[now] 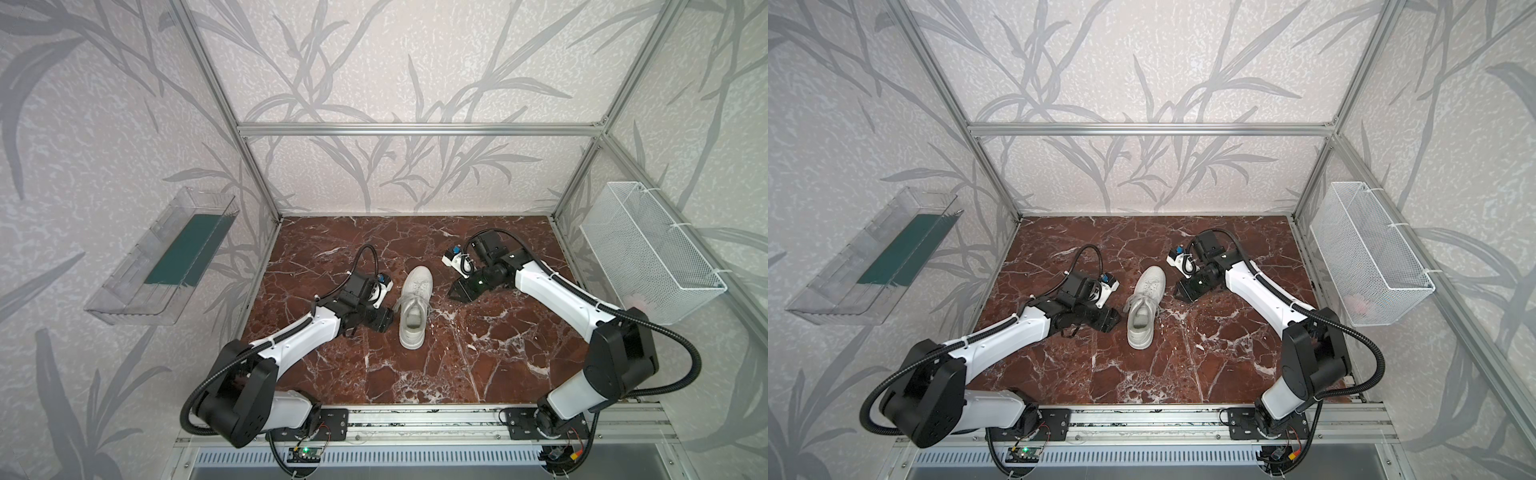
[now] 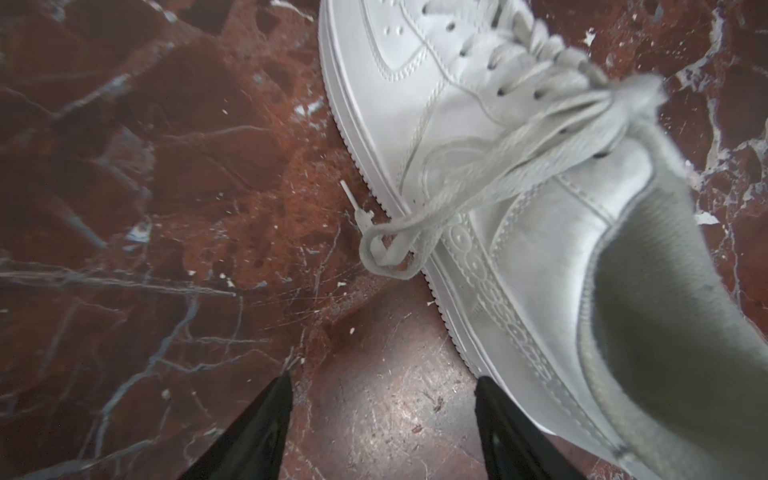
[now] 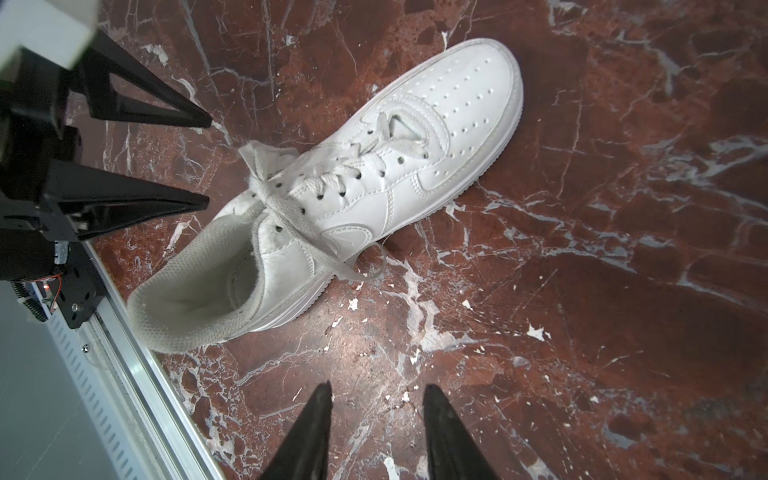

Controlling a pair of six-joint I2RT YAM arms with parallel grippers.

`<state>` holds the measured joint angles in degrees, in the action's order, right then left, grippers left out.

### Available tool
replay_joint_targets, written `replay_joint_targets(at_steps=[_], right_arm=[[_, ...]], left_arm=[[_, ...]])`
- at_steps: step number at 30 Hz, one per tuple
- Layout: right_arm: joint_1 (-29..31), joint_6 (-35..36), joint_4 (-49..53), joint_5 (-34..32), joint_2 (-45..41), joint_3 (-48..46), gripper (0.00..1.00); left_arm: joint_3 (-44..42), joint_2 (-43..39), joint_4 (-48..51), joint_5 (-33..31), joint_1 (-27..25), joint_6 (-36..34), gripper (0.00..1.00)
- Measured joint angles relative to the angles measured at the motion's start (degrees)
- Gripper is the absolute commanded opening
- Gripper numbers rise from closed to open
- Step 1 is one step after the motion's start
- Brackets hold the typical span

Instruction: Tie the shoes

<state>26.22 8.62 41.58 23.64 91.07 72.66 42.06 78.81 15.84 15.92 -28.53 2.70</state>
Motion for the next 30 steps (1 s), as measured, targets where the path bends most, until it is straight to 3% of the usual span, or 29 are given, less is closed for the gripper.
replay_joint_targets(at_steps=[9,15,18,22,25,30], right_arm=[[2.8,1.5,1.5,-1.2,3.1,3.7,0.38],[5.2,5.6,2.4,-2.2,6.4,7.8,0.39],[7.4,8.9,2.2,-2.6,8.2,10.1,0.39],[9.8,14.7,1.6,-2.5,11.0,11.8,0.42],[11.6,19.2,0.8,-2.4,12.7,12.0,0.44],[13.5,24.4,0.2,-2.1,16.0,14.9,0.44]], left_arm=[[0.3,2.7,-5.6,5.0,-6.0,5.1,0.7],[-1.0,-2.6,-4.5,1.1,-6.2,6.8,0.74],[-1.0,-8.4,-2.2,-0.9,-3.5,6.9,0.75],[-1.0,-13.7,0.4,-1.3,4.3,7.6,0.75],[-1.0,-13.6,3.1,-1.4,9.0,8.3,0.75],[-1.0,-10.3,6.1,-0.1,10.6,9.1,0.73]])
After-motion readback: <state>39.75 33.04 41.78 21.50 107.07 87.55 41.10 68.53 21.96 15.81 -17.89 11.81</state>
